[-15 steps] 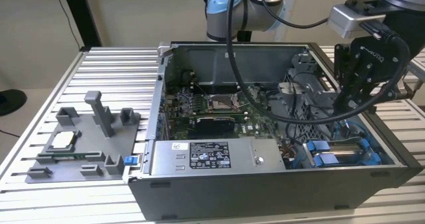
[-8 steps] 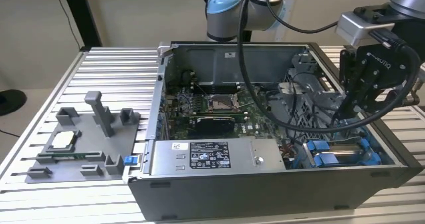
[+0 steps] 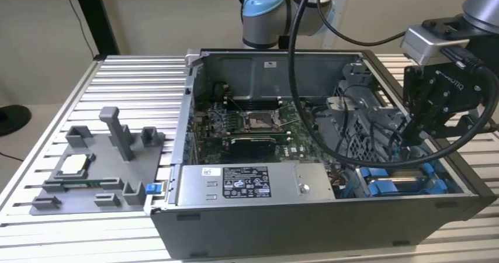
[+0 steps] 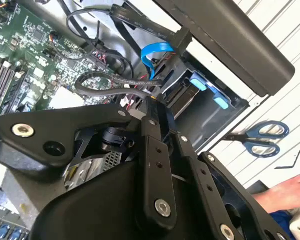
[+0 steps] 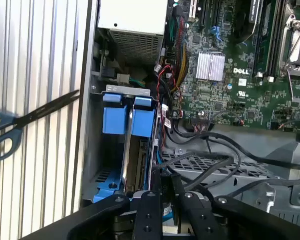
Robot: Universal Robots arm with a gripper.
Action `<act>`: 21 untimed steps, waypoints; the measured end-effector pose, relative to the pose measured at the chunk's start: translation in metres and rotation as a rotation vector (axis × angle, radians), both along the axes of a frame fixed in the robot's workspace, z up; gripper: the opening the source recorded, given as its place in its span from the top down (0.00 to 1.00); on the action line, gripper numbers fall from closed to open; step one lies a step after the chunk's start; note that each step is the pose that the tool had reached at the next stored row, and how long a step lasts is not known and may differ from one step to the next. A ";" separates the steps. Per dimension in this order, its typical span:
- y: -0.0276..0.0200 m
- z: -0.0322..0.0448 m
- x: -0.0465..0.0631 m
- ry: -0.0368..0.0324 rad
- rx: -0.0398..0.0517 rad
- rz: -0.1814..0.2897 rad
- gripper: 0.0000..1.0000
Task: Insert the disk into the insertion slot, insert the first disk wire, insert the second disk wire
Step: 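Insert the first disk wire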
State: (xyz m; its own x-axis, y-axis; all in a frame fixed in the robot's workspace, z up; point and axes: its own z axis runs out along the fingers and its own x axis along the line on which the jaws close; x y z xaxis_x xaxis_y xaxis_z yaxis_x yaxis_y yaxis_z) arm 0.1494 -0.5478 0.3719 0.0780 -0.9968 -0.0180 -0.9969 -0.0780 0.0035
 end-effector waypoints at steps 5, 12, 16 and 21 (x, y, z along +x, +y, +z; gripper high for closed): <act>-0.0033 -0.0025 0.000 0.0012 -0.0002 -0.017 1.00; -0.0097 -0.0045 0.000 0.0022 0.0000 -0.053 1.00; -0.0115 -0.0071 0.000 0.0073 -0.0004 -0.076 1.00; -0.0138 -0.0135 0.007 0.0176 -0.0008 -0.078 1.00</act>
